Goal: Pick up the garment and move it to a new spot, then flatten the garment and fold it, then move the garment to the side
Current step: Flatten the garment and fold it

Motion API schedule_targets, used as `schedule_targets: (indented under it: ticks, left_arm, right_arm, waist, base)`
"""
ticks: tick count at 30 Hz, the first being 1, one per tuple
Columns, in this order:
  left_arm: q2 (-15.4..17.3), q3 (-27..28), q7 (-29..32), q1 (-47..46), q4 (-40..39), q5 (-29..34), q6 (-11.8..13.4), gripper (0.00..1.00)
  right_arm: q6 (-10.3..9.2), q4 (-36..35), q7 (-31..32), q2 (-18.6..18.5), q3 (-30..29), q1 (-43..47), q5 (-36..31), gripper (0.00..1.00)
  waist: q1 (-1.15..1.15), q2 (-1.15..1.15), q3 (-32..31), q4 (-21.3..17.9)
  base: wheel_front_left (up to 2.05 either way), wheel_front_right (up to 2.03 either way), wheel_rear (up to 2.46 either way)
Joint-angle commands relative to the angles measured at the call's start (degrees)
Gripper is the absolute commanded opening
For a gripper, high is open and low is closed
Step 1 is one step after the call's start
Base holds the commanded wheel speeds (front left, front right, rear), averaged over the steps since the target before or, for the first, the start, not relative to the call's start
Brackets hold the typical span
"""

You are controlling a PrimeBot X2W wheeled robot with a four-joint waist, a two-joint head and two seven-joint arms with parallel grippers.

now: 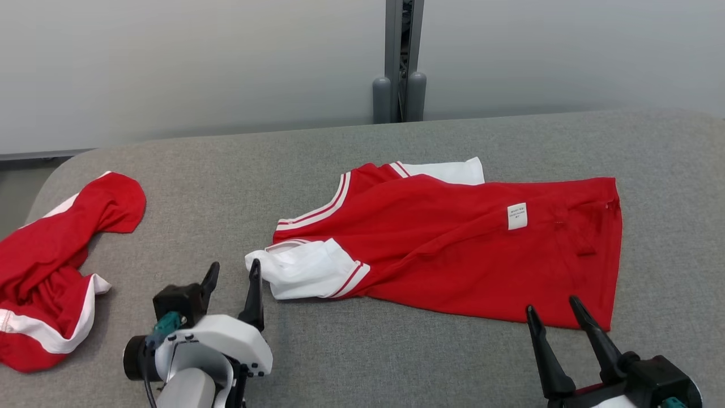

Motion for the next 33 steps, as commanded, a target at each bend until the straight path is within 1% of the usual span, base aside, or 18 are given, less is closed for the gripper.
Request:
schedule_targets:
  ticks: [1, 9, 10, 11, 12, 13, 14, 20, 23, 26, 31, 33]
  left_arm:
    - [0.24, 0.45, 0.76, -2.57, 1.94, -0.93, -0.70, 1.00]
    - [0.27, 1.09, 5.66, -9.88, 9.82, -3.57, -1.84, 1.00]
    - [0.26, 0.98, 6.41, -10.37, 10.52, -3.73, -1.68, 1.00]
    - [0.27, 0.79, 7.02, -10.70, 11.01, -3.92, -1.65, 0.94]
    - [0.27, 0.65, 7.45, -10.98, 11.27, -4.20, -1.84, 0.56]
    - [0.28, 0.54, 7.37, -11.27, 11.22, -4.35, -1.99, 0.26]
    - [0.27, 0.39, 7.38, -11.35, 11.08, -4.57, -2.01, 0.00]
    - [0.26, 0.15, 6.36, -9.34, 9.44, -5.33, -1.35, 0.00]
    - [0.38, -0.10, 5.16, -7.71, 7.39, -4.94, -0.69, 0.00]
    - [1.22, 0.00, 3.23, -5.67, 4.62, -4.14, 0.26, 0.00]
    - [3.10, 1.20, -0.53, -1.36, -1.37, -2.77, 2.94, 0.00]
    - [3.14, 1.49, -1.22, 0.06, -3.47, -2.80, 3.42, 0.00]
  right_arm:
    - [-0.02, -0.25, -0.03, -0.56, 0.14, -1.10, 0.21, 1.00]
    - [-0.02, -0.68, -0.03, -1.35, 0.59, -3.05, 0.61, 1.00]
    - [-0.02, -0.73, -0.03, -1.41, 0.66, -3.27, 0.57, 1.00]
    - [-0.02, -0.75, -0.03, -1.46, 0.69, -3.39, 0.60, 1.00]
    - [-0.02, -0.69, -0.03, -1.49, 0.71, -3.54, 0.63, 1.00]
    - [-0.02, -0.65, -0.03, -1.47, 0.55, -3.75, 0.65, 1.00]
    - [-0.02, -0.67, -0.03, -1.44, 0.46, -3.91, 0.65, 1.00]
    - [-0.02, -0.69, -0.03, -1.23, -0.08, -4.09, 0.54, 1.00]
    - [-0.02, -0.56, -0.03, -0.96, -0.86, -4.47, 0.72, 1.00]
    - [-0.02, 0.06, -0.03, -0.77, -1.96, -4.88, 1.76, 1.00]
    - [-0.02, 6.32, -0.03, -0.53, -5.30, -8.17, 4.39, 1.00]
    - [-0.02, 9.12, -0.02, -0.82, -6.29, -10.34, 4.78, 1.00]
  waist:
    - [0.00, 0.00, 1.46, -0.31]
    - [0.00, 0.00, 5.12, -1.28]
    - [0.00, 0.00, 5.51, -1.43]
    - [0.00, 0.00, 5.80, -1.55]
    - [0.00, 0.00, 6.07, -1.67]
    - [0.00, 0.00, 6.25, -1.77]
    - [0.00, 0.00, 6.38, -1.85]
    - [0.00, 0.00, 6.49, -2.26]
    - [0.00, 0.00, 6.36, -2.21]
    - [0.00, 0.00, 6.18, -1.87]
    - [0.00, 0.00, 6.54, -1.20]
    - [0.00, 0.00, 7.03, -0.82]
  base:
    - [0.00, 0.00, 0.00]
    - [0.00, 0.00, 0.00]
    - [0.00, 0.00, 0.00]
    - [0.00, 0.00, 0.00]
    - [0.00, 0.00, 0.00]
    - [0.00, 0.00, 0.00]
    - [0.00, 0.00, 0.00]
    - [0.00, 0.00, 0.00]
    - [0.00, 0.00, 0.00]
    - [0.00, 0.00, 0.00]
    - [0.00, 0.00, 0.00]
    - [0.00, 0.00, 0.00]
